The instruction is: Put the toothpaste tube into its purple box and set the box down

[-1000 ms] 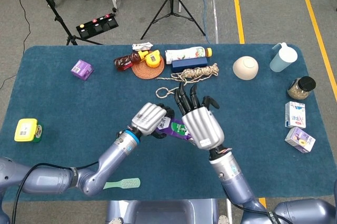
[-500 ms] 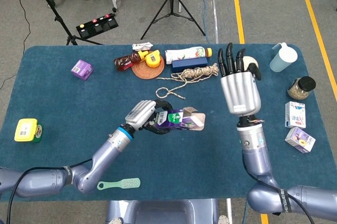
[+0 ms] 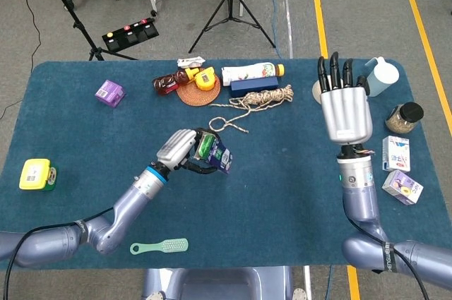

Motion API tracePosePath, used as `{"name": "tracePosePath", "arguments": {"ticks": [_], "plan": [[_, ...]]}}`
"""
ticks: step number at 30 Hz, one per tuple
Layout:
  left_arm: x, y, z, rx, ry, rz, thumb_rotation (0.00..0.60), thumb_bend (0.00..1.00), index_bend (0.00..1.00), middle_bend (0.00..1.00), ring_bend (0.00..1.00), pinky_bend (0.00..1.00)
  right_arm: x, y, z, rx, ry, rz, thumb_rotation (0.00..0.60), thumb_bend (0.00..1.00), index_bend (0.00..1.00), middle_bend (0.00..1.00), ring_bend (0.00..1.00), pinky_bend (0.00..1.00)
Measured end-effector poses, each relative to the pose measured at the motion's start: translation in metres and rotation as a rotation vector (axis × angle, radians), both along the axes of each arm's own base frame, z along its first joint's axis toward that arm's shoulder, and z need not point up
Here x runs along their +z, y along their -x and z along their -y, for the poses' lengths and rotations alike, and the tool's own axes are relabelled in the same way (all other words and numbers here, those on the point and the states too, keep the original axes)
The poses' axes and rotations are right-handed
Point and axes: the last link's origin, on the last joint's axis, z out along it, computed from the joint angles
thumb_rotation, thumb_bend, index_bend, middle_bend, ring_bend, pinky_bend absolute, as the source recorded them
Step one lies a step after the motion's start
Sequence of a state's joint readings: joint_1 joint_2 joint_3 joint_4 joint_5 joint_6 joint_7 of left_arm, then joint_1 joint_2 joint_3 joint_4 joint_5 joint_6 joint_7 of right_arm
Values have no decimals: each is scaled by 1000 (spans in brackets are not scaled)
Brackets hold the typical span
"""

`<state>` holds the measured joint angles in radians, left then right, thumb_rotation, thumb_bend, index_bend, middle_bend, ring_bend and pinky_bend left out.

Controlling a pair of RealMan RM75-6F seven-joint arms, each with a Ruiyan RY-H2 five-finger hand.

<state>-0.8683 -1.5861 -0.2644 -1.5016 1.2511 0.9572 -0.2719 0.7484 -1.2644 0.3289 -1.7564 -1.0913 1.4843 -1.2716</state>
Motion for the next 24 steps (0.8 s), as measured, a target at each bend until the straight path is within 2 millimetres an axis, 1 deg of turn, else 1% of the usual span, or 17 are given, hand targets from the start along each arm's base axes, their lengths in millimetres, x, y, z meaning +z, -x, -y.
{"name": "tracePosePath", "arguments": {"ticks": [2, 5, 9, 12, 15, 17, 19, 20, 21, 23, 24], "plan": [[2, 0, 0, -40, -51, -63, 600, 197, 449, 418, 326, 572, -4, 6, 0, 1, -44, 54, 600, 180, 101, 162, 227, 460], [4, 1, -1, -97, -126, -173, 600, 207, 459, 432, 326, 572, -12, 16, 0, -2, -126, 151, 600, 148, 101, 160, 222, 433], [6, 4, -2, -176, -239, -375, 600, 211, 464, 439, 326, 572, -25, 34, -1, -26, -256, 303, 600, 146, 101, 157, 216, 418], [6, 6, -3, -227, -333, -551, 600, 215, 471, 446, 326, 572, -35, 54, -4, -52, -342, 403, 600, 147, 101, 157, 215, 415], [5, 8, -4, -266, -419, -724, 600, 217, 472, 447, 326, 571, -42, 76, -7, -80, -385, 429, 600, 147, 101, 156, 212, 414], [2, 10, -5, -276, -462, -835, 600, 217, 472, 444, 326, 562, -46, 87, -9, -92, -402, 434, 600, 146, 101, 156, 210, 414], [-2, 12, -6, -269, -485, -932, 600, 211, 420, 383, 307, 540, -49, 96, -12, -100, -418, 437, 600, 146, 101, 156, 209, 413], [-4, 13, -6, -259, -487, -966, 600, 200, 345, 313, 284, 527, -50, 100, -14, -103, -423, 439, 600, 146, 101, 156, 208, 413], [-8, 14, -6, -247, -484, -993, 600, 184, 239, 230, 252, 514, -52, 104, -15, -106, -430, 441, 600, 145, 101, 156, 208, 413], [-19, 12, -3, -215, -459, -1025, 600, 158, 80, 120, 206, 494, -53, 108, -17, -108, -437, 443, 600, 145, 101, 156, 208, 413], [-25, 10, -2, -204, -445, -1025, 600, 147, 25, 72, 187, 485, -54, 111, -17, -109, -440, 443, 600, 145, 101, 156, 208, 413]]}}
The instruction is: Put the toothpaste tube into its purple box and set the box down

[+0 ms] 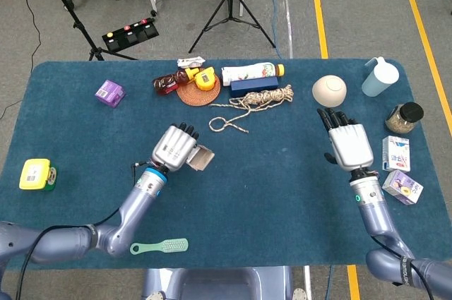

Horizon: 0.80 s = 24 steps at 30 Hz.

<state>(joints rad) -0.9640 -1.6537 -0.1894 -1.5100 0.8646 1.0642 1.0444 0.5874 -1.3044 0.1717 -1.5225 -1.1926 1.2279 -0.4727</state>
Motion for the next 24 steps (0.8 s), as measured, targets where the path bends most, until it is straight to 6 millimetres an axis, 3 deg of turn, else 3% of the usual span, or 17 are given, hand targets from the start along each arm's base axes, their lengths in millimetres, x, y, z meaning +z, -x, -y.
{"name": "tracePosePath", "arguments": {"ticks": [3, 6, 10, 14, 18, 24], "plan": [[-17, -13, 6, 19, 26, 42, 600, 139, 0, 9, 168, 480, -1, 6, -1, -4, -3, -1, 600, 145, 101, 154, 206, 407], [-19, -23, 9, 14, 35, 94, 600, 134, 0, 0, 151, 469, -1, 13, -2, -6, -1, -4, 600, 143, 101, 149, 199, 392], [-11, -31, 13, 12, 56, 175, 600, 105, 0, 0, 129, 428, 1, 16, -5, -4, 7, 3, 600, 139, 101, 143, 195, 381], [9, -29, 17, 33, 74, 249, 600, 57, 0, 0, 51, 273, 6, 17, -9, 11, 20, 9, 600, 80, 101, 139, 187, 358], [37, -14, 20, 74, 68, 315, 600, 34, 0, 0, 0, 179, 11, 18, -16, 37, 26, 13, 600, 2, 101, 121, 152, 299], [91, 37, 36, 162, 20, 379, 600, 28, 0, 0, 0, 151, 16, 25, -37, 87, 21, 5, 600, 0, 101, 83, 93, 222]]}}
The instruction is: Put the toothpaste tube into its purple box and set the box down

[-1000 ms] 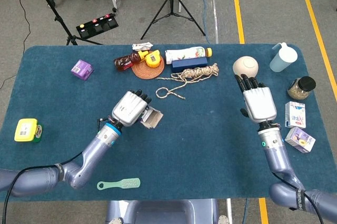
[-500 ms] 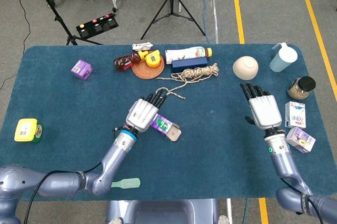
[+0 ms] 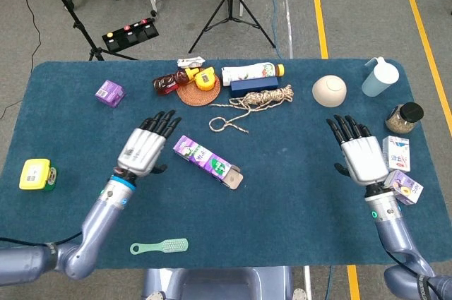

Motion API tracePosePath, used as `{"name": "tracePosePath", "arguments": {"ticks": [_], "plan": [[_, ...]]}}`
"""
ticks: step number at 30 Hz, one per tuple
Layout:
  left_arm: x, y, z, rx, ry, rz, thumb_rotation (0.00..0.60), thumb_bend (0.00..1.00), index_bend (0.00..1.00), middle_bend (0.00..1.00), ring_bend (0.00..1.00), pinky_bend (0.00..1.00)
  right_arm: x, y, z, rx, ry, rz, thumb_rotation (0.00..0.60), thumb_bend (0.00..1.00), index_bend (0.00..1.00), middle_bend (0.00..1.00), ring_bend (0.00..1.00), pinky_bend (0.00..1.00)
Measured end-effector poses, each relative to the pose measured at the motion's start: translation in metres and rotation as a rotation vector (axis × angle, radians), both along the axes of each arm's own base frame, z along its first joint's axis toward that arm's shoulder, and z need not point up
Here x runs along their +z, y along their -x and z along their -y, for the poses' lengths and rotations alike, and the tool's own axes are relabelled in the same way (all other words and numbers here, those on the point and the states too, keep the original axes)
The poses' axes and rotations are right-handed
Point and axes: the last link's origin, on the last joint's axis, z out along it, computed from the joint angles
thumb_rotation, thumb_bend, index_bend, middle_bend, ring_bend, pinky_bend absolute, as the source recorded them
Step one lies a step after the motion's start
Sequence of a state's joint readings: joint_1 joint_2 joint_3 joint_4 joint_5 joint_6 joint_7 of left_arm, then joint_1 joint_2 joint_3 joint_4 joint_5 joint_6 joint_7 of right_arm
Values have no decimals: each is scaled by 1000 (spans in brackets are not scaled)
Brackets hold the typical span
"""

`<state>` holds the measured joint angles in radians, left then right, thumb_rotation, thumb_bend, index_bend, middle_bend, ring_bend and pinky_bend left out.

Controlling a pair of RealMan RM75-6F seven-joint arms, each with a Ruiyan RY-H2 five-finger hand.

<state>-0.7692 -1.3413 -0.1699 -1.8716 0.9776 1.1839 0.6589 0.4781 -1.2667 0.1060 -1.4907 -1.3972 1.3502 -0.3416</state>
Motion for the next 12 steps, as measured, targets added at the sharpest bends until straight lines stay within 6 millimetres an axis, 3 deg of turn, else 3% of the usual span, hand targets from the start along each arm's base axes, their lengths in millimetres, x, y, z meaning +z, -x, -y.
{"name": "tracePosePath", "arguments": {"ticks": [6, 12], "plan": [[57, 63, 35, 81, -51, 55, 600, 28, 0, 0, 0, 151, -1, 11, -16, -11, -7, 46, 600, 0, 101, 59, 60, 154], [93, 120, 93, 154, -104, 203, 600, 29, 0, 0, 0, 151, -3, 14, -35, -50, -20, 136, 600, 0, 101, 45, 44, 142]]}}
